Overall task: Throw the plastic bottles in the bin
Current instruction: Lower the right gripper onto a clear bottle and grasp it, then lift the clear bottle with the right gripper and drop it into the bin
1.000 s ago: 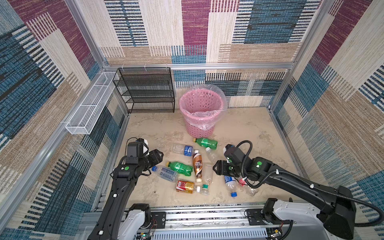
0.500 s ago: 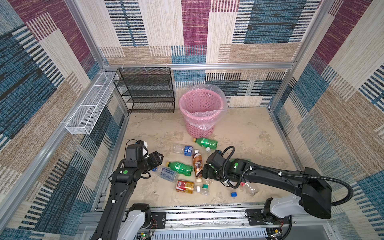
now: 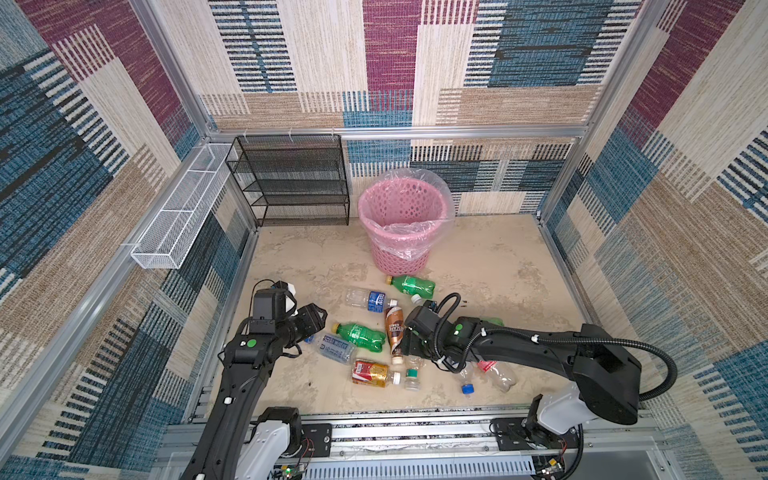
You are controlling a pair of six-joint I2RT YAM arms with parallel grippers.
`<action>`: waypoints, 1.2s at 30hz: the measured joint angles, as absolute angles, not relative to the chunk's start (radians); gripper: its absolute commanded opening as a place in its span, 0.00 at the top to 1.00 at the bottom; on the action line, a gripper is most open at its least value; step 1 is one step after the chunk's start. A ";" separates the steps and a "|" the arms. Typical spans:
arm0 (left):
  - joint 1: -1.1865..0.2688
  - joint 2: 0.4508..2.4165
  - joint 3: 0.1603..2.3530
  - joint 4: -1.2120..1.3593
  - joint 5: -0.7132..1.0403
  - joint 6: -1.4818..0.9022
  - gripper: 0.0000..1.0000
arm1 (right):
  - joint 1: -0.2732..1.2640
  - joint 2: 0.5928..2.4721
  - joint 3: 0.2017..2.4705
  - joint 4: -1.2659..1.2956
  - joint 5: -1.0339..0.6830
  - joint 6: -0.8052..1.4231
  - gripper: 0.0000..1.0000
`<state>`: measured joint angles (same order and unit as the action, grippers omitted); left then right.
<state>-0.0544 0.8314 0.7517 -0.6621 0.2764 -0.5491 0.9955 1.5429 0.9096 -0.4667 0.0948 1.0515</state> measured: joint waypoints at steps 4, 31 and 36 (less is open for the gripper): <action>-0.054 0.833 0.753 -0.662 0.288 -0.550 0.37 | 0.995 1.559 0.907 -0.467 0.097 1.045 0.28; -0.055 0.852 0.767 -0.653 0.302 -0.558 0.37 | 1.008 1.182 0.794 -0.421 0.124 0.947 0.54; -0.055 0.858 0.773 -0.650 0.315 -0.569 0.37 | 0.926 1.144 0.987 -0.412 0.169 0.820 0.55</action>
<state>-0.0551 0.8577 0.7734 -0.6502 0.3149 -0.5694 0.9260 1.1442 0.9867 -0.4122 0.1688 0.8196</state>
